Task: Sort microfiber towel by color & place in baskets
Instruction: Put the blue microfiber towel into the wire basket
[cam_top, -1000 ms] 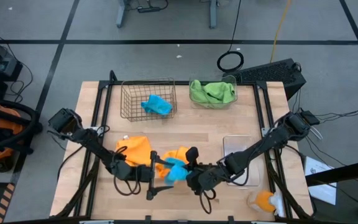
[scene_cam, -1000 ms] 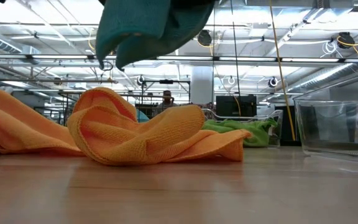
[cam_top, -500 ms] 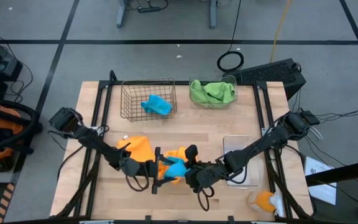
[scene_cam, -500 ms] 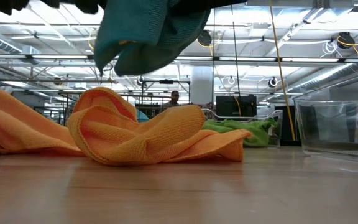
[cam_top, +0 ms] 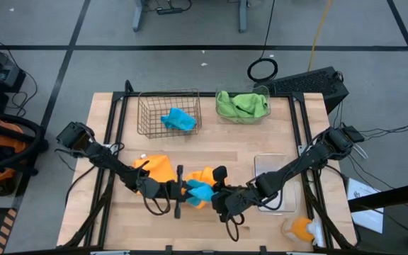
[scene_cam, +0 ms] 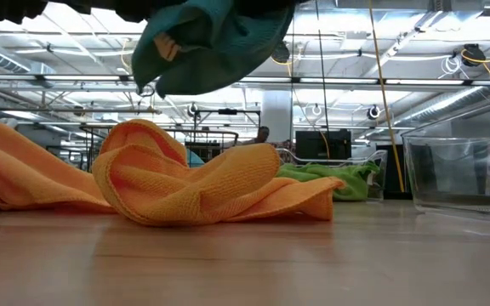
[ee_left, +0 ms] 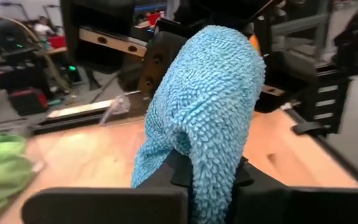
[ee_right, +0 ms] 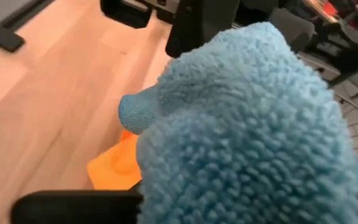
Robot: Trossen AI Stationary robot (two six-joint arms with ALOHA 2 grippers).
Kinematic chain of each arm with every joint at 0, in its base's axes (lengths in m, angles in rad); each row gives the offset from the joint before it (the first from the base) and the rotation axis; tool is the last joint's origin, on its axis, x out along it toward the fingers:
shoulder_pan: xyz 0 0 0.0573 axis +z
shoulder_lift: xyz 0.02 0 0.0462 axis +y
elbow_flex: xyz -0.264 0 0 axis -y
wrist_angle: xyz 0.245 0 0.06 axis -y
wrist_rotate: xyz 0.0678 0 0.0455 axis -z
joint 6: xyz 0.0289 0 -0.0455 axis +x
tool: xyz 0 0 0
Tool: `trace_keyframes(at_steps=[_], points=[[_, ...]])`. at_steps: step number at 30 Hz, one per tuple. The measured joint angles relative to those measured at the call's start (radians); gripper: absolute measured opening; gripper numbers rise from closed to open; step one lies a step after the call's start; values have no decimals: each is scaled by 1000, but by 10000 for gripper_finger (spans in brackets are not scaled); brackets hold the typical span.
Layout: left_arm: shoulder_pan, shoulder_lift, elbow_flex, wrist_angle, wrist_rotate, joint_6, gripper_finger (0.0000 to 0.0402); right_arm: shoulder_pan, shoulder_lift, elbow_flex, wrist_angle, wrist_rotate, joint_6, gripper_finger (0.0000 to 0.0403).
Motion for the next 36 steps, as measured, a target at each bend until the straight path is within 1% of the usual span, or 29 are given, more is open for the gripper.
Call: trace_keyframes(at_steps=[2, 4, 9, 11, 15, 18, 23, 25, 27, 29, 30, 36], points=[[-1, 0, 0, 6, -40, 33, 35, 1, 0, 0, 0, 31, 0, 73], [0, -11, 0, 7, -83, 77, 33, 4, 0, 0, -4, 84, 13, 102], [15, -65, 0, -24, -95, 127, 23, 20, 0, 3, -57, 263, 27, 172], [27, -94, 0, -54, -99, 143, 23, 25, 0, 3, -68, 302, 28, 193], [57, -161, 0, -170, -155, 153, 24, 31, 0, 3, -105, 345, 76, 221], [78, -221, 0, -272, -176, 139, 24, 34, 0, 3, -209, 386, 173, 231], [100, -326, 0, -381, -191, 104, 24, 34, 0, 2, -449, 384, 407, 235], [110, -368, 0, -428, -228, 96, 24, 35, 0, 2, -520, 376, 480, 235], [123, -409, 0, -487, -295, 93, 24, 35, 0, 2, -572, 373, 533, 235], [143, -450, 0, -539, -360, 73, 24, 35, 0, 2, -590, 357, 549, 235], [156, -470, 0, -568, -376, 59, 24, 35, 0, 2, -589, 352, 547, 235], [269, -570, 0, -709, -375, -33, 25, 35, 0, 2, -559, 349, 530, 235]])
